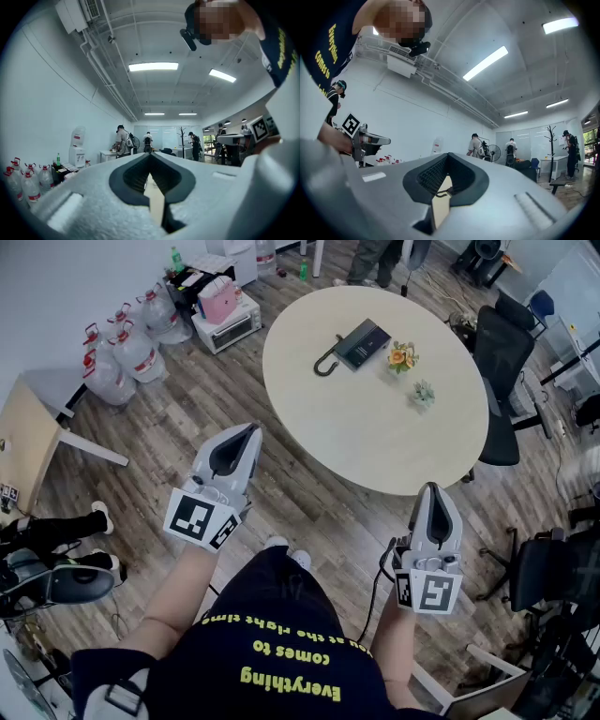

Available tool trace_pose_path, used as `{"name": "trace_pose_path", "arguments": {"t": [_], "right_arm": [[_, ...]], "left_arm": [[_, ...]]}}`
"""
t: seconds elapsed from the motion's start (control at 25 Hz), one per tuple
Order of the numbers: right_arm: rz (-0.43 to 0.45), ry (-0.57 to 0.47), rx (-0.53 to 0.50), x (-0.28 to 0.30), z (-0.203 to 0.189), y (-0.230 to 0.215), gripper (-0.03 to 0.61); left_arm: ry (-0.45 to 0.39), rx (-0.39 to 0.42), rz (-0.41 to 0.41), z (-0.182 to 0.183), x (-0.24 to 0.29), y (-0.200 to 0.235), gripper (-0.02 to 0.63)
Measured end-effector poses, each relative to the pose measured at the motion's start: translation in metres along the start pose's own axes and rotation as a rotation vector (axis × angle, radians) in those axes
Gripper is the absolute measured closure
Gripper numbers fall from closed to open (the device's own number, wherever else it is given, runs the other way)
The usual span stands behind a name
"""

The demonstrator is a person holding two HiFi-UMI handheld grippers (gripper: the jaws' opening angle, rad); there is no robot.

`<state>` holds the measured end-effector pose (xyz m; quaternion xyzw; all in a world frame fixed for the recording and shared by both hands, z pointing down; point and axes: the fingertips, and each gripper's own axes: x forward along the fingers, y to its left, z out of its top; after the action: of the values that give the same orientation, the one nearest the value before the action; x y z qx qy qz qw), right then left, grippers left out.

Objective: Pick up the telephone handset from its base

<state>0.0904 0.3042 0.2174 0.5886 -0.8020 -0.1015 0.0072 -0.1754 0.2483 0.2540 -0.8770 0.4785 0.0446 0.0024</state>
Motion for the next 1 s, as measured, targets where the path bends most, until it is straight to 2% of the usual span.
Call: {"name": "trace_pose_path", "arguments": {"t": [0.4, 0.6, 0.76, 0.88, 1.0], "right_arm": [[-0.005, -0.009, 0.008, -0.017, 0.004, -0.005, 0.568], [0.022, -0.034, 0.091, -0.025, 0.004, -0.007, 0.567], [0.027, -0.016, 0.112, -0.028, -0.001, -0.01, 0.556], [0.052, 0.004, 0.124, -0.029, -0.005, -0.013, 0.488], [0.068, 0.012, 0.126, -0.029, -0.009, -0.014, 0.445]], "left_arm": [[-0.009, 0.007, -0.009, 0.004, -0.002, -0.02, 0.611], [0.003, 0.009, -0.018, 0.003, -0.001, -0.031, 0.609], [0.021, 0.031, 0.007, 0.001, 0.0, -0.036, 0.609], [0.031, 0.022, 0.012, 0.0, 0.003, -0.042, 0.497], [0.039, 0.02, 0.017, 0.0, 0.003, -0.047, 0.437]]}}
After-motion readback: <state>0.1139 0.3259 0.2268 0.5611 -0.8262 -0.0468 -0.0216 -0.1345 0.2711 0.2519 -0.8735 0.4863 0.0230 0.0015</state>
